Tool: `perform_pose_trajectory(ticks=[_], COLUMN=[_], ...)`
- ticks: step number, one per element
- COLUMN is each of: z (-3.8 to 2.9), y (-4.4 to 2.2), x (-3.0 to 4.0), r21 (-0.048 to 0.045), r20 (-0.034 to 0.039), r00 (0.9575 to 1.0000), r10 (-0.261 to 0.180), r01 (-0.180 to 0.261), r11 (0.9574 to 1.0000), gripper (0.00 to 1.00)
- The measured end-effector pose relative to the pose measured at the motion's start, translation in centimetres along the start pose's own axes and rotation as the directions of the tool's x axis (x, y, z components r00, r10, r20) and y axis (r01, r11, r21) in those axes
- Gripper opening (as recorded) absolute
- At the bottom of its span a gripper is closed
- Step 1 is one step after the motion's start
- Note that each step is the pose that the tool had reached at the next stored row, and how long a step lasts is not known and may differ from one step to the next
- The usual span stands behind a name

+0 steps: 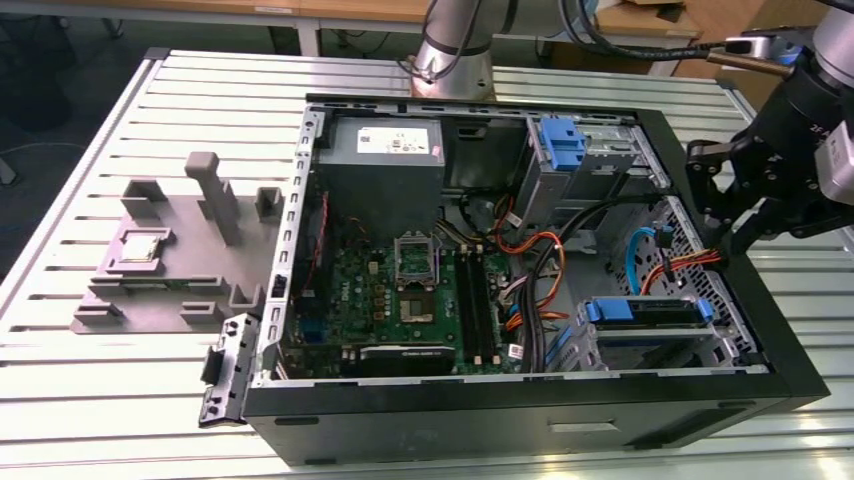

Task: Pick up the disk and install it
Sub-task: 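Insert the first disk wire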

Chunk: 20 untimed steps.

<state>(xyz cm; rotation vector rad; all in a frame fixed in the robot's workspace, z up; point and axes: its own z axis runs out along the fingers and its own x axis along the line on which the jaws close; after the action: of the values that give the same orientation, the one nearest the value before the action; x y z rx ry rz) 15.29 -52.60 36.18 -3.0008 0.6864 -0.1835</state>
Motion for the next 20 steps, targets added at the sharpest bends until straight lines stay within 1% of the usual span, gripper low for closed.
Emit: perform_pose_trajectory(ticks=[1,3,8,10,12,16,17,20], z=[0.02,0.05,0.14,0.19,0.24,0.4,0.44,0.58], y=[0.02,0.05,0.08,0.09,0.12,0.2,0.22,0.3], x=[0.01,0.03,0.02,0.02,0.02,-0.01,0.0,0.01], r21=[0.0006,0.0007,0.0035,0.0061,0.0088,0.015,0.0158,0.0175], r20=[-0.0022,-0.004,-0.003,-0.0043,-0.0082,-0.0198,-0.0211,-0.0208], r00=[1.0,0.9999,0.9991,0.9982,0.9976,0.9963,0.9959,0.9945], r10=[-0.005,-0.014,-0.043,-0.06,-0.069,-0.083,-0.087,-0.103], r01=[0.005,0.014,0.043,0.06,0.07,0.084,0.088,0.103], r11=[1.0,0.9999,0.9991,0.9982,0.9975,0.9964,0.996,0.9945], gripper=[0.3,0.3,0.3,0.3,0.3,0.3,0.3,0.3])
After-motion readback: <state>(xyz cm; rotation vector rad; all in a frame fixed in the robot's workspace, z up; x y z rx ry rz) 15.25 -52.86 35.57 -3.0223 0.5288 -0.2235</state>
